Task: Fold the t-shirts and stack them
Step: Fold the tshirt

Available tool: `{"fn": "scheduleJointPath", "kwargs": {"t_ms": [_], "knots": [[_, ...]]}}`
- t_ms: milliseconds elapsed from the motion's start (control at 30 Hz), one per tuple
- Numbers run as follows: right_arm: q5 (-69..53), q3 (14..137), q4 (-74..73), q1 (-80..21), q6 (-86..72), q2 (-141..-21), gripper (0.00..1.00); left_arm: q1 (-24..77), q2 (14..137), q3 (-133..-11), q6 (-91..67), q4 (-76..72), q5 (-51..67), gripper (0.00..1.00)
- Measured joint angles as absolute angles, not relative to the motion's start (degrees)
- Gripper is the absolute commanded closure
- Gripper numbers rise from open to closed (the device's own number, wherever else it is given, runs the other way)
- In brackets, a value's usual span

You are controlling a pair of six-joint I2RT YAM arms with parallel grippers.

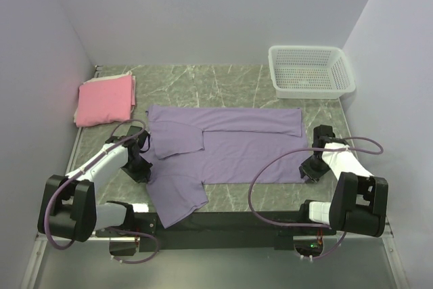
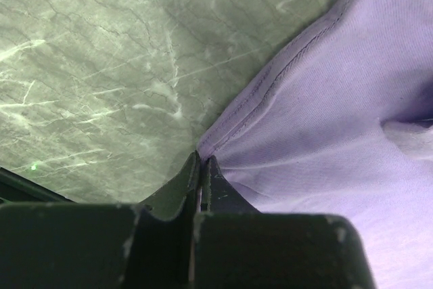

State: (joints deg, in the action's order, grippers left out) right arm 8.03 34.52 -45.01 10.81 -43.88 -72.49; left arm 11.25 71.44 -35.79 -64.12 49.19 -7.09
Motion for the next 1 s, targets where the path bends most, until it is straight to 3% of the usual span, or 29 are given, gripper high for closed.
{"fn": "scheduleJointPath", "kwargs": {"t_ms": [33,100,133,233,600,1000], "knots": [[7.81,34.48,-44.75,10.81,-43.86,-72.47,0.75,11.25,71.44,-35.79,-64.14,49.19,-7.07,0.99],[7.35,34.44,-44.27,10.81,-43.81,-72.44,0.77,11.25,71.44,-35.79,-64.14,49.23,-7.07,0.99],[7.35,34.44,-44.25,10.81,-43.83,-72.40,0.88,11.25,71.44,-35.79,-64.14,49.25,-7.09,0.99],[7.29,34.33,-44.14,10.81,-43.57,-72.03,0.99,11.22,71.40,-35.79,-64.16,49.47,-7.18,0.99],[6.35,35.16,-44.88,10.83,-42.02,-71.66,1.00,11.05,70.30,-37.65,-64.12,52.71,-7.44,0.99],[5.85,47.29,-47.86,10.90,-35.07,-75.88,1.00,6.92,71.50,-43.75,-60.62,55.64,-7.31,0.99]]}}
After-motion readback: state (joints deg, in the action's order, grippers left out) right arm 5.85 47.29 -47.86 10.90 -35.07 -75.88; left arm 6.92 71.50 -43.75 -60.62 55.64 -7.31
